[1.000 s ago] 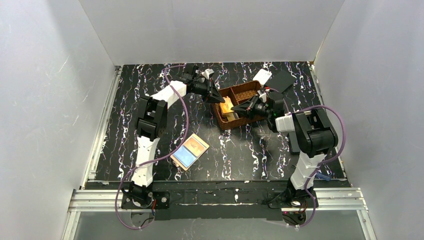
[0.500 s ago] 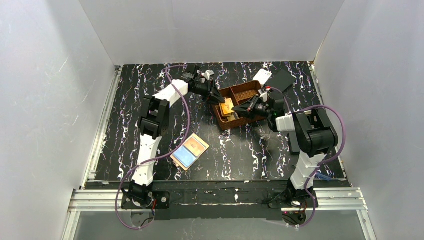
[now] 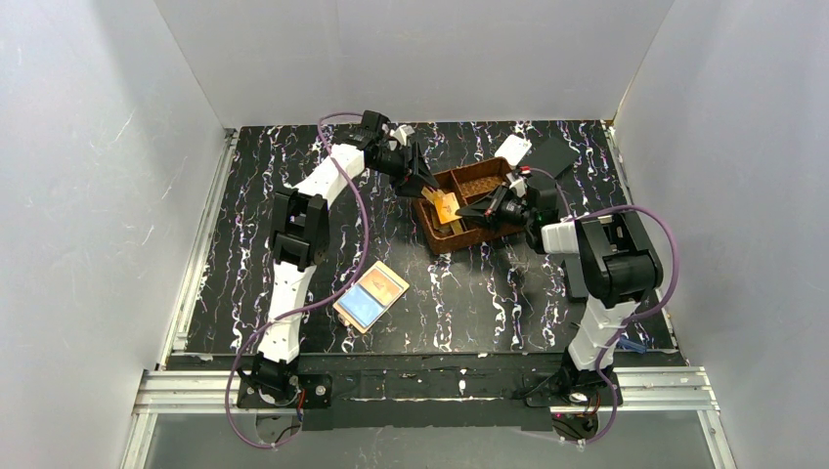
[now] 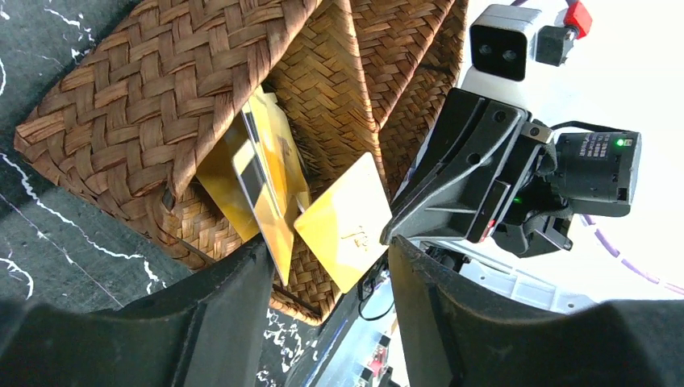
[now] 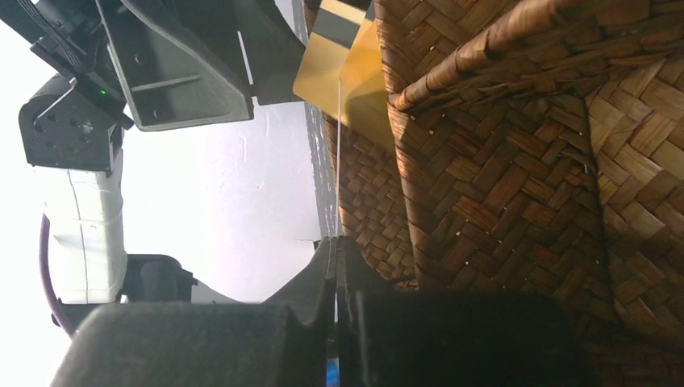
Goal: Put the credit cards into the card holder
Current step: Place the credit card in the storage box.
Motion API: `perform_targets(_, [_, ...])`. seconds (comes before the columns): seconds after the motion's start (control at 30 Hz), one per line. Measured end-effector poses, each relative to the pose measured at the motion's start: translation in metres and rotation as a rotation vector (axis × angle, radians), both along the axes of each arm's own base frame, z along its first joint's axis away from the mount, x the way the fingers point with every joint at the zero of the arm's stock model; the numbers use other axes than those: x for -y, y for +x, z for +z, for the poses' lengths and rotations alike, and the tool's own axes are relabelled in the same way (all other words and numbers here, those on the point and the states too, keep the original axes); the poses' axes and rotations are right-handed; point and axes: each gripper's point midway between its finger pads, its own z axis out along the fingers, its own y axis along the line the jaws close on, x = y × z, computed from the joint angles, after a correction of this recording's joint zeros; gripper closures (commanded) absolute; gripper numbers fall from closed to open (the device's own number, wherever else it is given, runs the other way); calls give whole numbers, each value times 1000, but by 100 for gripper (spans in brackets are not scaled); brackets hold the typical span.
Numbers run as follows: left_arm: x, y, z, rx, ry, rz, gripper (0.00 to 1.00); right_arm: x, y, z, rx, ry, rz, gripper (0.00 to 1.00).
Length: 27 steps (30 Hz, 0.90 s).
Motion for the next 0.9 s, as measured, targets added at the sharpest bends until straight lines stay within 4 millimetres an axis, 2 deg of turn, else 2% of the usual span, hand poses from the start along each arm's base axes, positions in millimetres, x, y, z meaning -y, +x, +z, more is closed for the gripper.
perform_targets(0.13, [0, 0, 1, 14, 18, -11, 46, 4, -2, 5, 8, -25, 5, 99])
perform_targets(0.33, [1, -8, -1, 27, 40, -49, 46, 11, 1, 45, 119, -57, 12, 99])
perform_targets(0.43, [3, -14, -3, 27, 51, -69, 46, 20, 4, 56, 158, -82, 2, 99])
perform_targets(0.63, [11, -22, -6, 41, 71, -96, 44, 37, 5, 53, 162, -143, -10, 99])
perform_targets(0.9, [22, -49, -5, 33, 112, -127, 36, 54, 3, 45, 137, -187, -26, 99])
